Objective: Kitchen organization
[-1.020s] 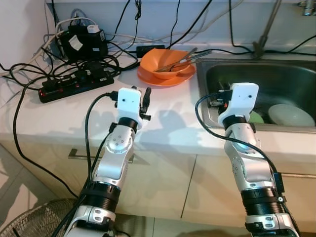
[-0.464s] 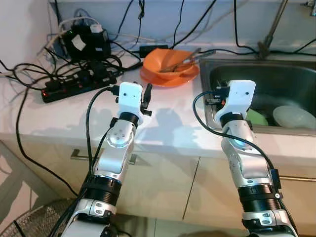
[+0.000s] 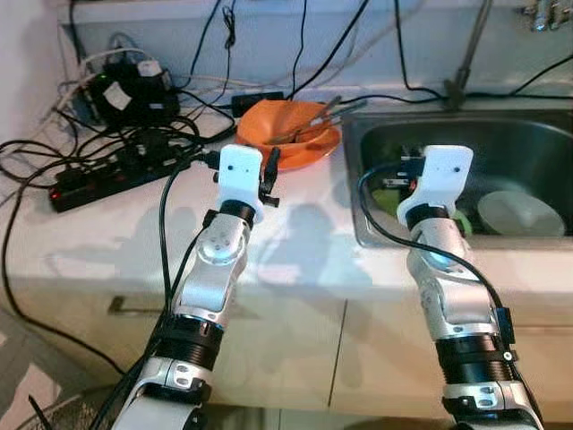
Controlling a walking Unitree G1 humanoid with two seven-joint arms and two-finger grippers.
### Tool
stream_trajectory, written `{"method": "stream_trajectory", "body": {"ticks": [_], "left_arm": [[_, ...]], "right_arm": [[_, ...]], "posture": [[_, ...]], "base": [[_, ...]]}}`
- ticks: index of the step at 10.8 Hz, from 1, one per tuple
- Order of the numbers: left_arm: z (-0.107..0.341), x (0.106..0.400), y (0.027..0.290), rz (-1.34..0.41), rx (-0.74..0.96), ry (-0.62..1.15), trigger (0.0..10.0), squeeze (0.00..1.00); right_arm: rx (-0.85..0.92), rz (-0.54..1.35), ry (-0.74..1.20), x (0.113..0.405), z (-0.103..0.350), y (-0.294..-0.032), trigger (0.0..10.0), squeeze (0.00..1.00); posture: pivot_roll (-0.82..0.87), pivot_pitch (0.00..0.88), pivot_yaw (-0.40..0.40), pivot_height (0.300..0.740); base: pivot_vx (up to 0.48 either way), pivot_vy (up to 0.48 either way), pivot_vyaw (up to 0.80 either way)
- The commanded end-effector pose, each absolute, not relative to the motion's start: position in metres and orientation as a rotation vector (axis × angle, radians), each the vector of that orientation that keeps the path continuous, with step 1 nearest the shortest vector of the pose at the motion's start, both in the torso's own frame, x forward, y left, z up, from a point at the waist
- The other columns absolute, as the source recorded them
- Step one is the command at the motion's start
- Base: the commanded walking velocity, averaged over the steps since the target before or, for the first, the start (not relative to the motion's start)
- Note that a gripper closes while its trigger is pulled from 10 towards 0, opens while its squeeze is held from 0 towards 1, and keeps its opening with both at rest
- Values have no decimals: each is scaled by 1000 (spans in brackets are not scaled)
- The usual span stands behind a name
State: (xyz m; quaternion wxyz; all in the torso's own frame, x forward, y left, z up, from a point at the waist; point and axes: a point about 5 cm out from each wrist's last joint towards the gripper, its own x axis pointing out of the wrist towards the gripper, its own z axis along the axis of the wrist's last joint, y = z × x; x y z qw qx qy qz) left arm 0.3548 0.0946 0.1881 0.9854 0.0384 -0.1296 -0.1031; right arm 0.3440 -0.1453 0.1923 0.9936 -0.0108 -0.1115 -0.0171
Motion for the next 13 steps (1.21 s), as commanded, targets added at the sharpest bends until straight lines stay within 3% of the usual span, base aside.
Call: {"method": "stream_trajectory", "body": {"ticks": [1, 10, 13], "left_arm": [[191, 357, 97, -201, 80, -266, 10000, 0], [194, 356, 96, -205, 82, -281, 10000, 0], [195, 354, 94, -222, 73, -293, 10000, 0]], "right_arm": [[-29, -33, -220, 345, 192, -143, 10000, 0], [-24, -34, -215, 344, 190, -143, 10000, 0], [-18, -32, -210, 343, 188, -141, 10000, 0]], "posture": [[29, 12, 94, 740], [30, 21, 97, 740], [32, 24, 96, 740]], "base": [[394, 0, 0], [389, 0, 0], [95, 0, 0]]}}
